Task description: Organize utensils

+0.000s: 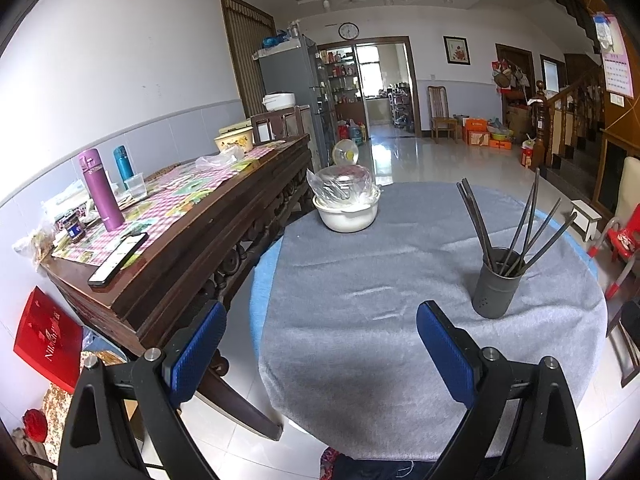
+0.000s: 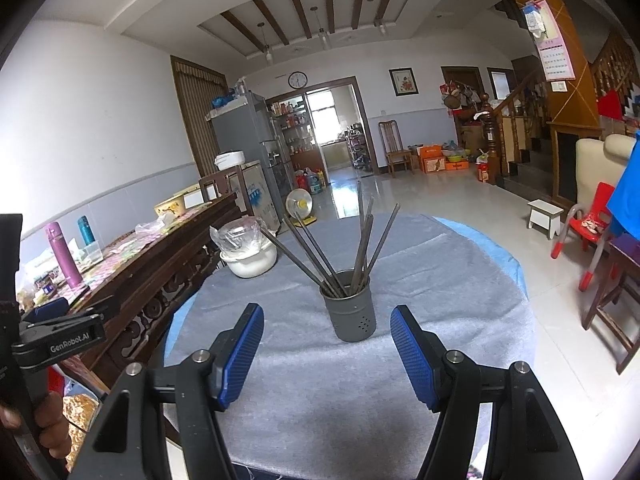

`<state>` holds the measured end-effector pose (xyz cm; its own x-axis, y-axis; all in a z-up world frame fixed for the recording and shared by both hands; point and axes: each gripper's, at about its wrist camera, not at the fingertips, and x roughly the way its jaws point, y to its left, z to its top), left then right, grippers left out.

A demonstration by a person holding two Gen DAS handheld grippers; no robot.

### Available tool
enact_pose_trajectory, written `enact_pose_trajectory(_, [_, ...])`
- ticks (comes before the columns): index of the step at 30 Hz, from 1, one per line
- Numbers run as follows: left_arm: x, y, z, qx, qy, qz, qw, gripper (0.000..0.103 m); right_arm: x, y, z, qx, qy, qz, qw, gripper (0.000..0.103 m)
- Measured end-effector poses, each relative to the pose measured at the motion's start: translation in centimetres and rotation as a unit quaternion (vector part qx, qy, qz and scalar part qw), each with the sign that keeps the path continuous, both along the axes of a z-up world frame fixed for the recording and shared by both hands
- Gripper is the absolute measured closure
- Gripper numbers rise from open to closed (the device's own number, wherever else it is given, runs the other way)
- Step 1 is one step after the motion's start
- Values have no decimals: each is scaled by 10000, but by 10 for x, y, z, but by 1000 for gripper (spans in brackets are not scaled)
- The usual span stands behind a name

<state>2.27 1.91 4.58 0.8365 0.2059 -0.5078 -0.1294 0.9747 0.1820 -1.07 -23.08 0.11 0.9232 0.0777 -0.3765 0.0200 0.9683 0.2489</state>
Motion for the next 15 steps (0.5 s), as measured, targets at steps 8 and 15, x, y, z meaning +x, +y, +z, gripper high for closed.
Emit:
enact_pose_trajectory(8, [17, -6, -2, -27, 103, -140, 9998, 7, 13, -4, 4, -76, 50, -173, 9998, 33])
enact_pose_trajectory(15, [30, -3, -1, -125, 149, -181, 9996, 7, 23, 2, 12, -264, 65, -226, 9994, 33])
